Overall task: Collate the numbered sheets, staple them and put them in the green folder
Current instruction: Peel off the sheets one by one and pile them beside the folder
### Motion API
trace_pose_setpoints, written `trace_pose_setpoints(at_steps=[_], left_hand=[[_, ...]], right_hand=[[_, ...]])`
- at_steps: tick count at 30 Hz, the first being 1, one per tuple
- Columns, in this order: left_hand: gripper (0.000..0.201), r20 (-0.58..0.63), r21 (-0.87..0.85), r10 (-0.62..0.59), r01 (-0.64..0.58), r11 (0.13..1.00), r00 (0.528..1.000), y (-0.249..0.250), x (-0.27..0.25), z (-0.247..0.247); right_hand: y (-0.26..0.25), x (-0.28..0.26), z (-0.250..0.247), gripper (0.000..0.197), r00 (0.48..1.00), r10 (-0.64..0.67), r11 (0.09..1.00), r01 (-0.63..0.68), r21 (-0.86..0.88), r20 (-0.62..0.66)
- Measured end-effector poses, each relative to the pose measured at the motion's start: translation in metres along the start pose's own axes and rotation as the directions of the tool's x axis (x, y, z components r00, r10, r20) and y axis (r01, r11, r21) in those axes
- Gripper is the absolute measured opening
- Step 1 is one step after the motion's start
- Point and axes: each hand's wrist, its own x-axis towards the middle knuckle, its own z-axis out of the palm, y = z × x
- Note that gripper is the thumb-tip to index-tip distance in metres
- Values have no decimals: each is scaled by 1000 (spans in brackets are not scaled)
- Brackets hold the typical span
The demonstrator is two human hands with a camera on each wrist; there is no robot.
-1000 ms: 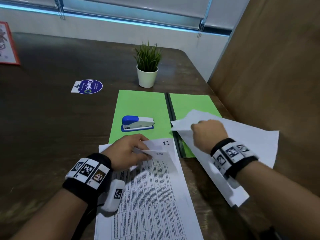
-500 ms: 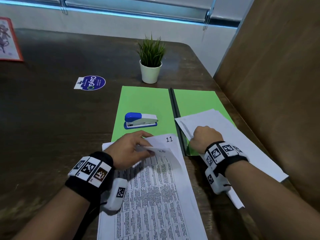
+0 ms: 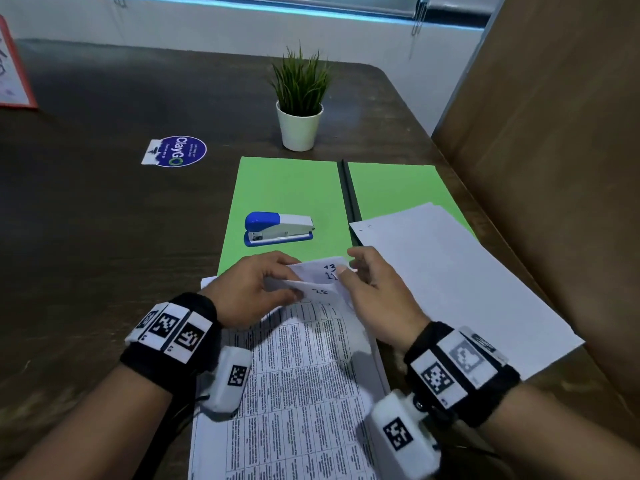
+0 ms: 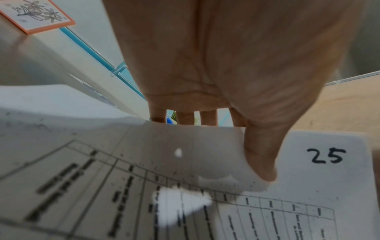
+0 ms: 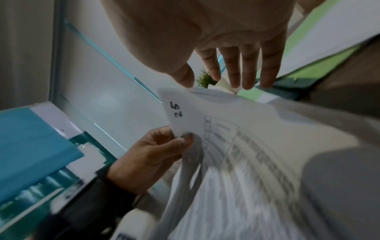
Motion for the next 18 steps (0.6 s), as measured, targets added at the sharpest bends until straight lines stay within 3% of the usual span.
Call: trace_pose_setpoints(at_steps=[5, 11, 18], left_hand=[[16, -12, -1, -6, 6, 1000, 1000, 5, -1, 1], [18, -13, 31, 14, -14, 999, 1000, 6, -1, 2], [20, -16, 67, 2, 0, 998, 1000, 5, -1, 5]], right_hand=[[-1, 8, -11, 35, 989, -44, 993, 59, 100, -139], [36, -12, -2, 57, 995, -96, 976, 86, 201, 40], [53, -12, -4, 64, 989, -134, 943, 108, 316, 61]])
